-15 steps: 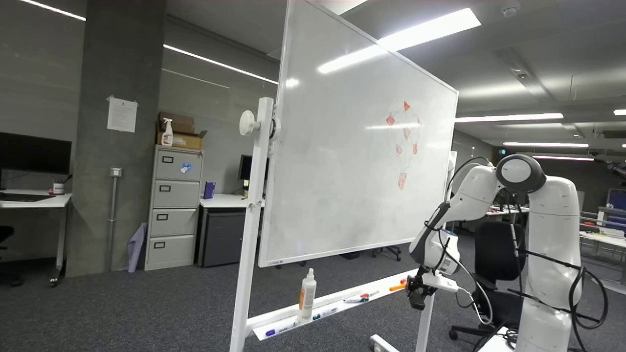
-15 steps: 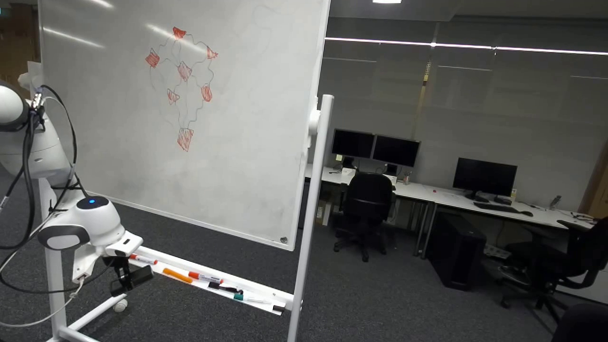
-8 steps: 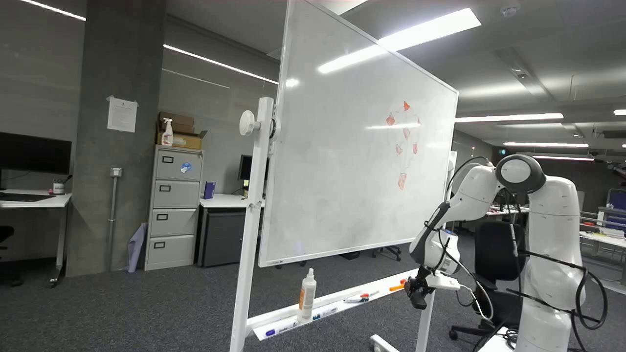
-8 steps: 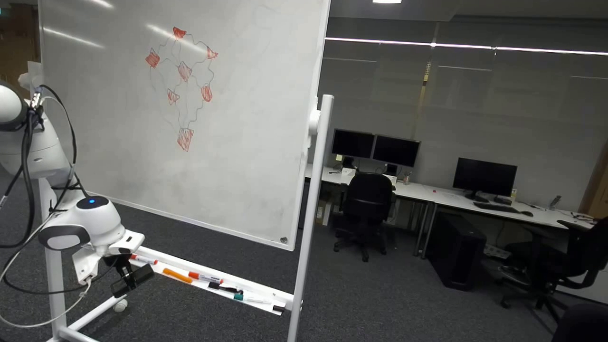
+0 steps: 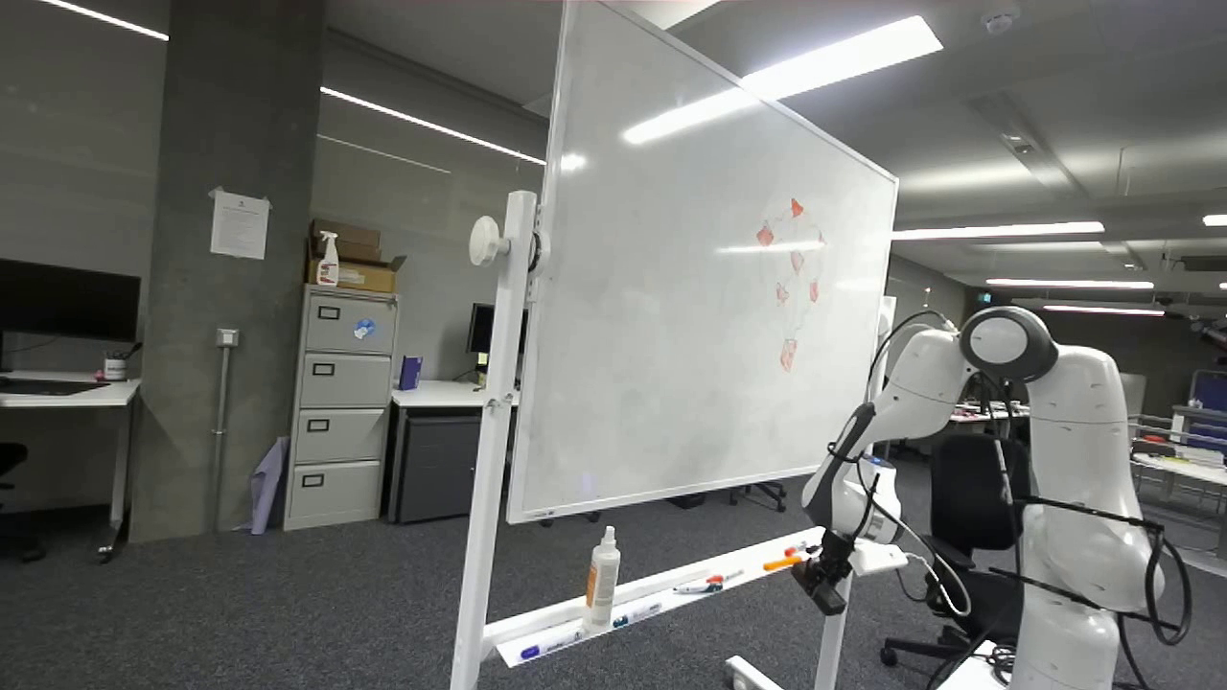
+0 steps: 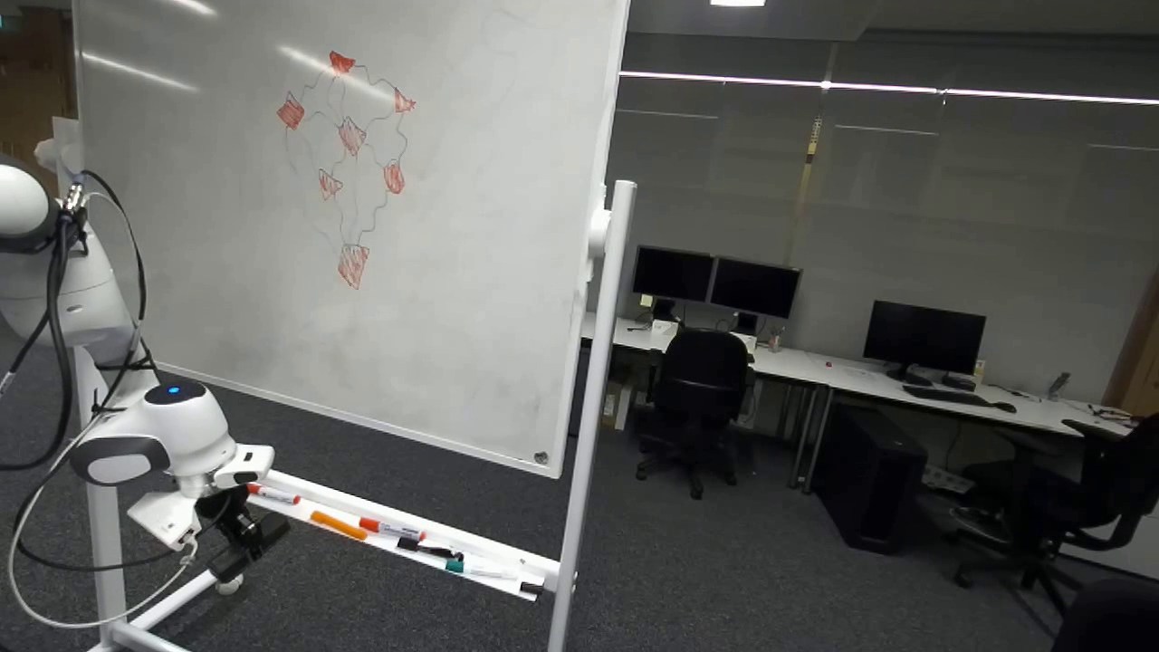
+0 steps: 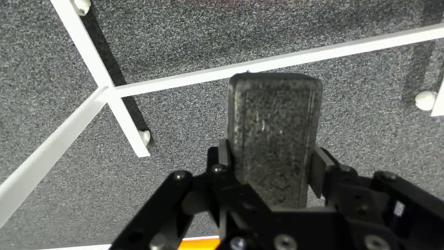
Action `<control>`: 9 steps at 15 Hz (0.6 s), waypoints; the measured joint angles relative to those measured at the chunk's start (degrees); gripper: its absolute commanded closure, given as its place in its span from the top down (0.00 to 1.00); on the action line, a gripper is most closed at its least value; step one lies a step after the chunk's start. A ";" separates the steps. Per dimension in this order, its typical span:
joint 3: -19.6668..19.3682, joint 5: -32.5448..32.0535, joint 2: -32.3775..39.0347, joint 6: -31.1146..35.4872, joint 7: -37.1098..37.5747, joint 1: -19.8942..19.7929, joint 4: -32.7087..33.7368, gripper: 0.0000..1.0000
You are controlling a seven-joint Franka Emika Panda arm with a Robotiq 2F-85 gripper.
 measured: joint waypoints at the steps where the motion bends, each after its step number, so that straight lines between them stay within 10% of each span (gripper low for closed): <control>1: -0.96 0.04 0.15 0.00 -0.94 1.04 0.00 0.56; 4: -1.48 0.04 0.21 0.00 -1.38 1.73 0.00 0.56; 5: -1.49 0.04 0.21 0.00 -1.39 1.73 0.00 0.31; 9: -1.56 0.04 0.33 0.00 -1.10 1.70 0.04 0.31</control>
